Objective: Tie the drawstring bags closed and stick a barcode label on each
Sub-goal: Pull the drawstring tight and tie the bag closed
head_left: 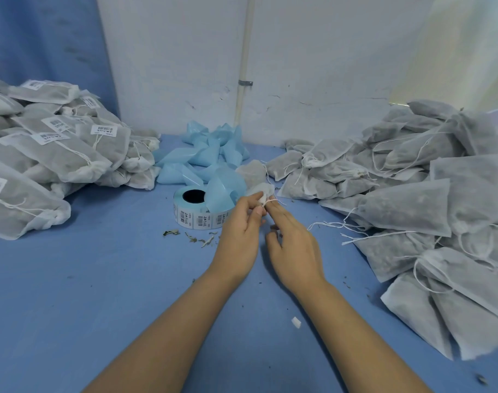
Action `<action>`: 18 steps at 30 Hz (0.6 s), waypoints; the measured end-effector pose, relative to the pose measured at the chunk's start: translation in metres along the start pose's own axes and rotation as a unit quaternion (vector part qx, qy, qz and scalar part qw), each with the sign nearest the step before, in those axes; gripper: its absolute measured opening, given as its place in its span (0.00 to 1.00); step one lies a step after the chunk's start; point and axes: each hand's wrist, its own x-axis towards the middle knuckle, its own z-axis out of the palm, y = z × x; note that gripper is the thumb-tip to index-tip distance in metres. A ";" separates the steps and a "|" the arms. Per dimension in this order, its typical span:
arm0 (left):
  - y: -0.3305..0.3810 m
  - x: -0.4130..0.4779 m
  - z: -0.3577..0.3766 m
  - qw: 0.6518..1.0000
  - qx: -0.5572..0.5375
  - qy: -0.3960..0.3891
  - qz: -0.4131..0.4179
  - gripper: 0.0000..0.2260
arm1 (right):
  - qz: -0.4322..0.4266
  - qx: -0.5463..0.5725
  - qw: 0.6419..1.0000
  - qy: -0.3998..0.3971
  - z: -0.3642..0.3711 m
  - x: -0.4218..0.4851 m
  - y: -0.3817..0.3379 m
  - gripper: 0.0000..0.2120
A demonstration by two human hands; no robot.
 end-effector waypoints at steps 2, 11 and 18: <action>0.001 0.000 0.000 0.998 0.055 -0.001 0.010 0.08 | -0.009 0.012 0.999 0.044 -0.001 0.000 -0.001 0.26; -0.004 -0.003 0.000 0.990 0.127 -0.068 0.000 0.09 | 0.073 0.214 0.961 0.161 -0.002 0.002 0.004 0.11; -0.010 -0.002 0.001 0.984 0.158 -0.086 -0.018 0.08 | 0.191 0.363 0.896 0.169 -0.006 0.008 0.006 0.06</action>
